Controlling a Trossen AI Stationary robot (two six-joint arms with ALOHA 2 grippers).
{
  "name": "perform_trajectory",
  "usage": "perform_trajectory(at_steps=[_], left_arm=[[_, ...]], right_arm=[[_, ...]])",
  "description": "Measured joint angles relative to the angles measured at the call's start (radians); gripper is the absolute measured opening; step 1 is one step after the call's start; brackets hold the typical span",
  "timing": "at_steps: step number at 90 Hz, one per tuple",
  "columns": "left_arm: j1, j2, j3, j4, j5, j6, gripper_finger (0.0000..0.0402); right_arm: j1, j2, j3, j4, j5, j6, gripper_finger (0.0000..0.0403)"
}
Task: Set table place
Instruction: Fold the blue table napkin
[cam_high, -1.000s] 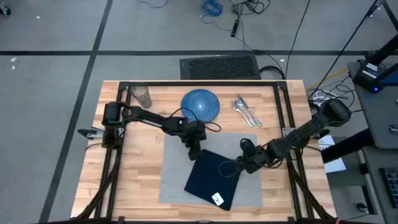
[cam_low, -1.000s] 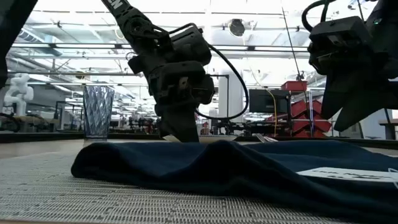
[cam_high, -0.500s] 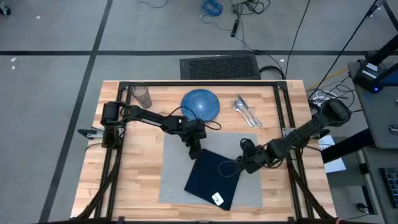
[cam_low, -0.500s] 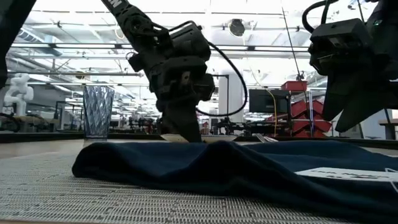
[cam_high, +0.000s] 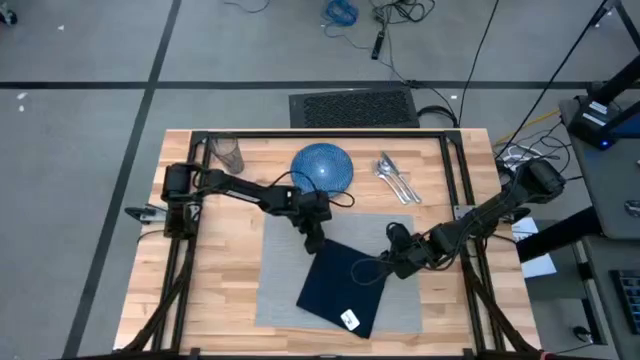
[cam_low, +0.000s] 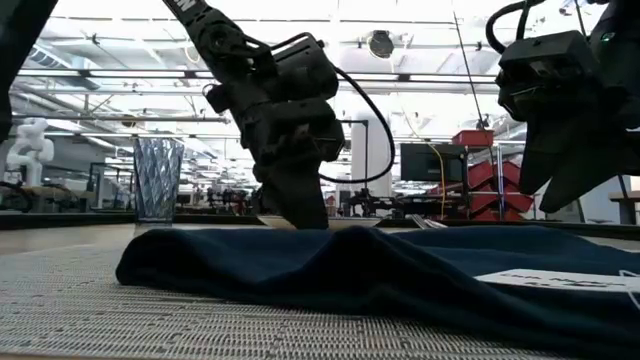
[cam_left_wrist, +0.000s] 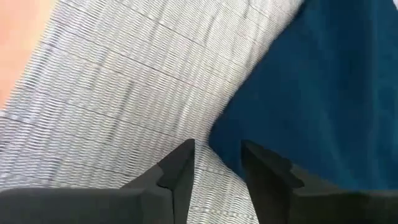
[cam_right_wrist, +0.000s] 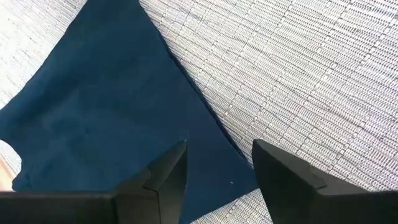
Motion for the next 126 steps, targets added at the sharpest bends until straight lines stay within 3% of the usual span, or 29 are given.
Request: perform_trajectory(at_steps=[17, 63, 80, 97, 110, 126], left_arm=[[-0.001, 0.000, 0.000, 0.000, -0.021, 0.001, 0.0121], [-0.043, 0.000, 0.000, 0.045, 0.168, 0.025, 0.0121], [-0.042, 0.000, 0.000, 0.045, 0.065, 0.023, 0.0121], [-0.021, 0.000, 0.000, 0.047, 0.025, 0.016, 0.0121], [-0.023, 0.001, 0.000, 0.021, -0.103, 0.015, 0.0121], [-0.023, 0.001, 0.000, 0.014, -0.122, 0.006, 0.0121]], right_arm=[[0.000, 0.000, 0.000, 0.000, 0.000, 0.000, 0.0167], [-0.001, 0.000, 0.000, -0.007, 0.000, -0.018, 0.0167], [0.000, 0.000, 0.000, -0.007, 0.000, -0.018, 0.0167], [0.000, 0.000, 0.000, -0.008, 0.000, -0.018, 0.0167], [0.000, 0.000, 0.000, -0.008, 0.000, -0.018, 0.0167], [0.000, 0.000, 0.000, -0.008, 0.000, -0.018, 0.0167]])
